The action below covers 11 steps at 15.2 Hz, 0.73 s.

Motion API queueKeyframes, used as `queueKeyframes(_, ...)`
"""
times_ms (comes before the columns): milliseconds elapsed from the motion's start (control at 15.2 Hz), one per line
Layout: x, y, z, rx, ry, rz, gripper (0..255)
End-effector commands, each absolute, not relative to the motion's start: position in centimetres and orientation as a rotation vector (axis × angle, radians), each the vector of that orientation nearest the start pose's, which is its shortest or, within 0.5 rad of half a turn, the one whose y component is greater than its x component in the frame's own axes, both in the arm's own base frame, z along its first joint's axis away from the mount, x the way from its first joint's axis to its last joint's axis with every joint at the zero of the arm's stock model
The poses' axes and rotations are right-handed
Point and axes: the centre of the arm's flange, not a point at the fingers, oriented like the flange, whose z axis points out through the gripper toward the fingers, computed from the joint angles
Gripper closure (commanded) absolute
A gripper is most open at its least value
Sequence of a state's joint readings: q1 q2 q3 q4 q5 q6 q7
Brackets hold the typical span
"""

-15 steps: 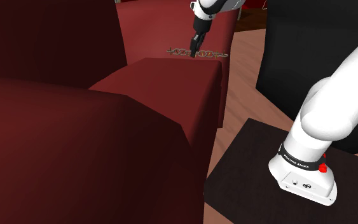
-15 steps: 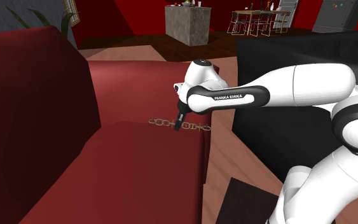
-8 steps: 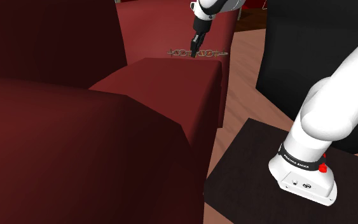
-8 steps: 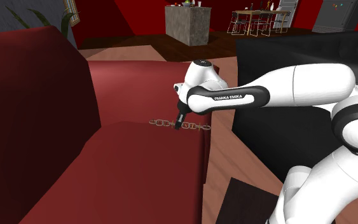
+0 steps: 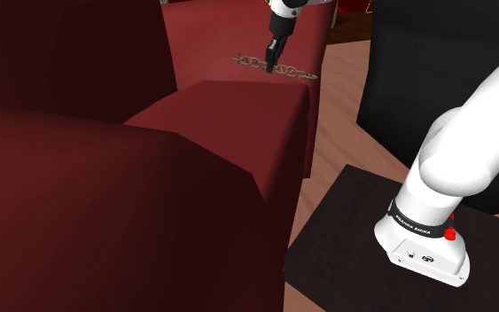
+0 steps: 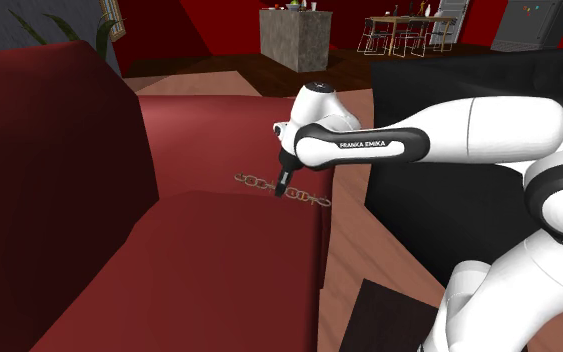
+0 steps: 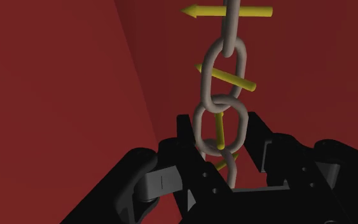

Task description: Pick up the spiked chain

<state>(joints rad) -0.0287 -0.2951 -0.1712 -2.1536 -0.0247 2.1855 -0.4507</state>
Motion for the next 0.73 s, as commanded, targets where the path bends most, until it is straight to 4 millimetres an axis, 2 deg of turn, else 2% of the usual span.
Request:
queueKeyframes(0, 48.6, -10.7, 56.5, -3.151, -0.413, -0.505, 255)
queueKeyframes(528, 48.6, -10.7, 60.7, -3.151, -0.413, -0.505, 255)
queueKeyframes(660, 48.6, -10.7, 60.8, -3.151, -0.413, -0.505, 255)
